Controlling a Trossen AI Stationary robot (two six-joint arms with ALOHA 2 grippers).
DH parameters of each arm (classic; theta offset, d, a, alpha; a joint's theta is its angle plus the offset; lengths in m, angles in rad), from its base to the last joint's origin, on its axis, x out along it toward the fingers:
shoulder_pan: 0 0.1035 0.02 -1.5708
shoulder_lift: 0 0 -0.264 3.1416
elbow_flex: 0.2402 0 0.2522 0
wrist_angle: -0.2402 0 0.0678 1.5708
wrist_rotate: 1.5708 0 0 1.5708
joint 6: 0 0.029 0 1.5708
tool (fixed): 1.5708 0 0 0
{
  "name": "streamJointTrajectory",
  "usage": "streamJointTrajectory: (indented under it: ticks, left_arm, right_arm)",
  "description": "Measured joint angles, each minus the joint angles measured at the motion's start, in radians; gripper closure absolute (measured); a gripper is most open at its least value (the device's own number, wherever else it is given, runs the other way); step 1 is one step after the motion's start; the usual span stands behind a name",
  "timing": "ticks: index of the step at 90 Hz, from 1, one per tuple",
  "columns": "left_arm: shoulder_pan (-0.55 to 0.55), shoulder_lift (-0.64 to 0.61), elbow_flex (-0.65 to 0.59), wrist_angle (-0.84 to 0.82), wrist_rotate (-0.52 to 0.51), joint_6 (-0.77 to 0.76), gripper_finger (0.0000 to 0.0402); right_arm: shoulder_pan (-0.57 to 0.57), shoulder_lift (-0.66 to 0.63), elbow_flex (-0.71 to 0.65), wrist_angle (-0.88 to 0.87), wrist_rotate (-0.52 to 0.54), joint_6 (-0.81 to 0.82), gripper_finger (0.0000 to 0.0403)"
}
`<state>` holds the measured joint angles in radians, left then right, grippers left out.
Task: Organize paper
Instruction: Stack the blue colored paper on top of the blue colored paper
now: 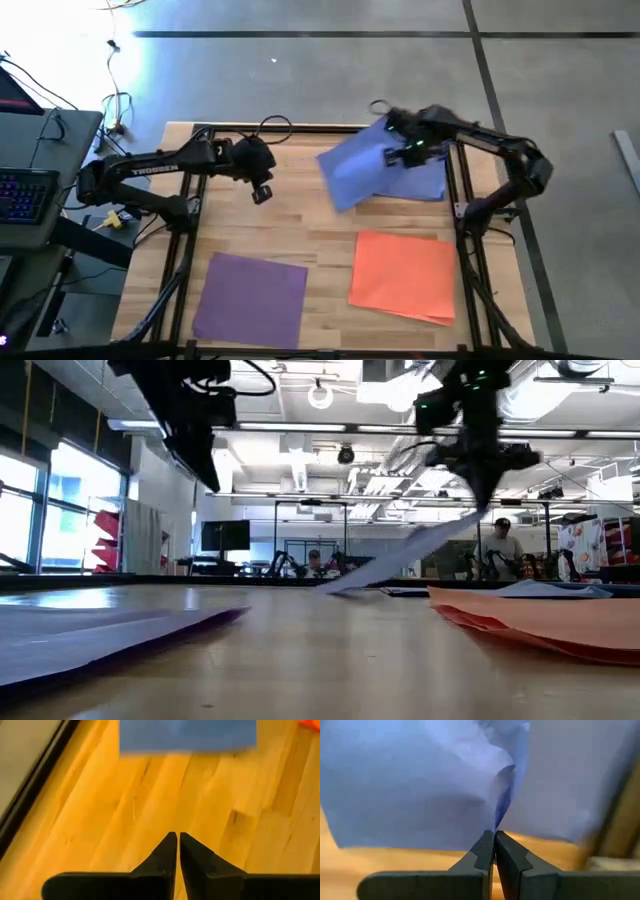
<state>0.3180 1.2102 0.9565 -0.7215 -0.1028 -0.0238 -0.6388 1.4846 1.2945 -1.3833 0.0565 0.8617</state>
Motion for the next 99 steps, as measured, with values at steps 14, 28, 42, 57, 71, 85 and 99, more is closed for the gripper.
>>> streamJointTrajectory:
  ticks: [14,28,42,57,71,85,99]
  left_arm:
    - [0.0,0.0,0.0,0.006,0.0,0.0,0.0402]
    - [0.0,0.0,0.0,0.015,0.0,-0.001,0.0402]
    - [0.0,0.0,0.0,0.015,0.005,-0.022,0.0402]
    - [-0.001,0.0,0.0,0.015,0.016,-0.024,0.0402]
    - [-0.001,0.0,0.0,0.013,0.05,-0.024,0.0402]
    - [-0.001,0.0,0.0,0.014,0.054,-0.024,0.0402]
    - [-0.001,0.0,0.0,0.015,0.054,-0.024,0.0402]
  right_arm:
    - [-0.105,-0.081,-0.012,-0.136,0.051,0.043,0.0403]
    - [-0.172,-0.156,-0.167,-0.118,-0.026,0.084,0.0403]
    - [-0.157,-0.208,-0.345,-0.026,-0.081,0.178,0.0403]
    - [-0.151,-0.238,-0.474,0.205,-0.137,0.239,0.0403]
    - [-0.158,-0.237,-0.493,0.226,-0.103,0.204,0.0403]
    - [-0.187,-0.237,-0.492,0.159,-0.069,0.123,0.0403]
    - [-0.193,-0.237,-0.492,0.086,0.006,0.116,0.0403]
